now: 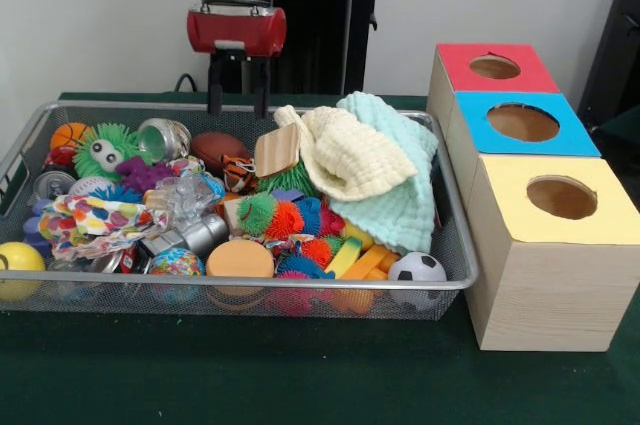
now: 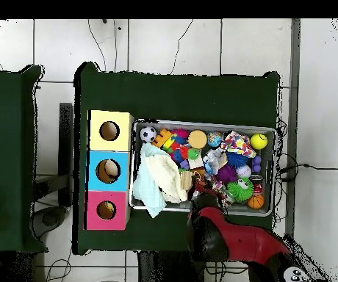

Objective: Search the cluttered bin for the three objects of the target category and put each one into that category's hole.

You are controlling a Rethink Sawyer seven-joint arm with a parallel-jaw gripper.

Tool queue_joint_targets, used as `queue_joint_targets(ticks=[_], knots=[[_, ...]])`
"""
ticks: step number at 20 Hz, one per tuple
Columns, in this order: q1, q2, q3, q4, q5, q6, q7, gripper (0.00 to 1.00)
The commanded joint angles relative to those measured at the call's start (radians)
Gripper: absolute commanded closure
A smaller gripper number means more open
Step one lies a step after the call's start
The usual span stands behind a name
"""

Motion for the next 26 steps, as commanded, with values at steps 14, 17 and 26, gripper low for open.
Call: queue_joint_targets(ticks=[14, 17, 26], knots=[[-0.021, 0.134, 0.07, -0.08, -0.036, 0.027, 0.087, 0.0], [-0.01, 0.164, 0.055, -0.084, -0.037, -0.02, 0.097, 0.0], [0.044, 0.184, -0.018, -0.114, -0.011, -0.093, 0.089, 0.0]])
